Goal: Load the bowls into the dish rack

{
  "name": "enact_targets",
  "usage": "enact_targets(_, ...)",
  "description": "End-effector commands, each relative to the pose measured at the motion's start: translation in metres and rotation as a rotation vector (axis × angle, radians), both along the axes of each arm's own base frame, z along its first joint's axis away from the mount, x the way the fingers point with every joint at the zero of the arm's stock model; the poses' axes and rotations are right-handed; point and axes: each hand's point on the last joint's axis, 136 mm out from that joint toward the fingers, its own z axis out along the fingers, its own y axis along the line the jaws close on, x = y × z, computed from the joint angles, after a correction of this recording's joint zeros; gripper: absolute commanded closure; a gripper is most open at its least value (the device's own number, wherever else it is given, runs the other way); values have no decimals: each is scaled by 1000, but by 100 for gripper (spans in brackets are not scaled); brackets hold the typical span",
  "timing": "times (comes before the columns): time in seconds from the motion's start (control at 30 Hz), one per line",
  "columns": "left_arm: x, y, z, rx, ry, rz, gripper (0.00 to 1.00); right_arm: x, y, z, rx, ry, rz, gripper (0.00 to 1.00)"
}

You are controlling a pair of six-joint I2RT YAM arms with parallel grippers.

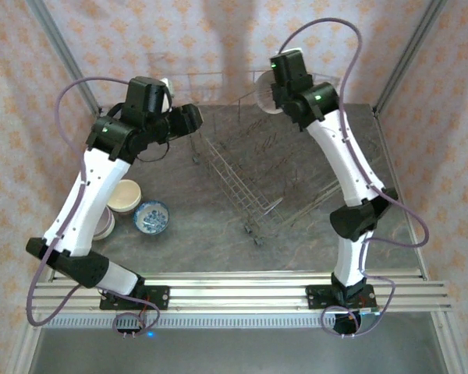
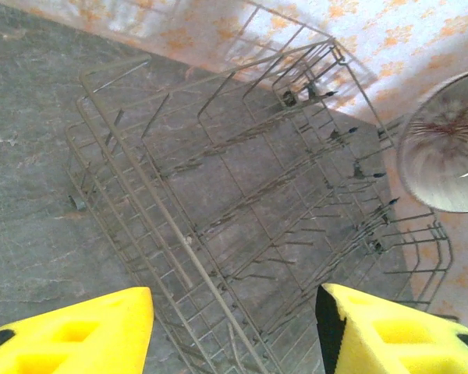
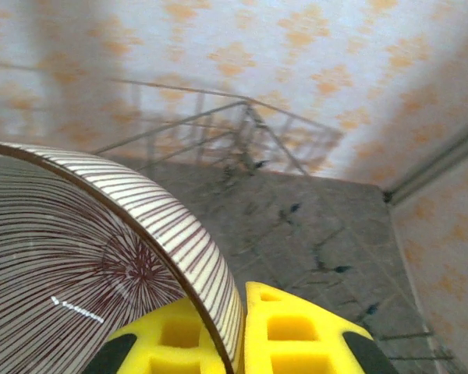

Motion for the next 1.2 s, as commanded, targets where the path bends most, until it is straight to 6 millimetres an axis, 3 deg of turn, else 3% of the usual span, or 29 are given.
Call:
enact_targets(0.0,21,-5,-10,49,-31,-13,41,11,-47,38,41,-164,-114,100)
enact_targets(0.17,47,-19,-28,62,-27,-57,40,22,-109,18,3,-156,-266,100)
enact_targets(0.37,71,-23,-54,89,27,-106,40,28,-159,-8,-159,-109,-446,100)
enact_targets(0.57,88,-22,-61,55,23,-118,40,31,-178,-30,-321,-71,-512,100)
enact_targets(0.83,96,-30,-70,38,31,-160,40,28,-200,-53,-506,-8,-510,100)
enact_targets(1.17,89,-34,-73,11,31,-183,40,38,-199,-82,-685,63,-409,100)
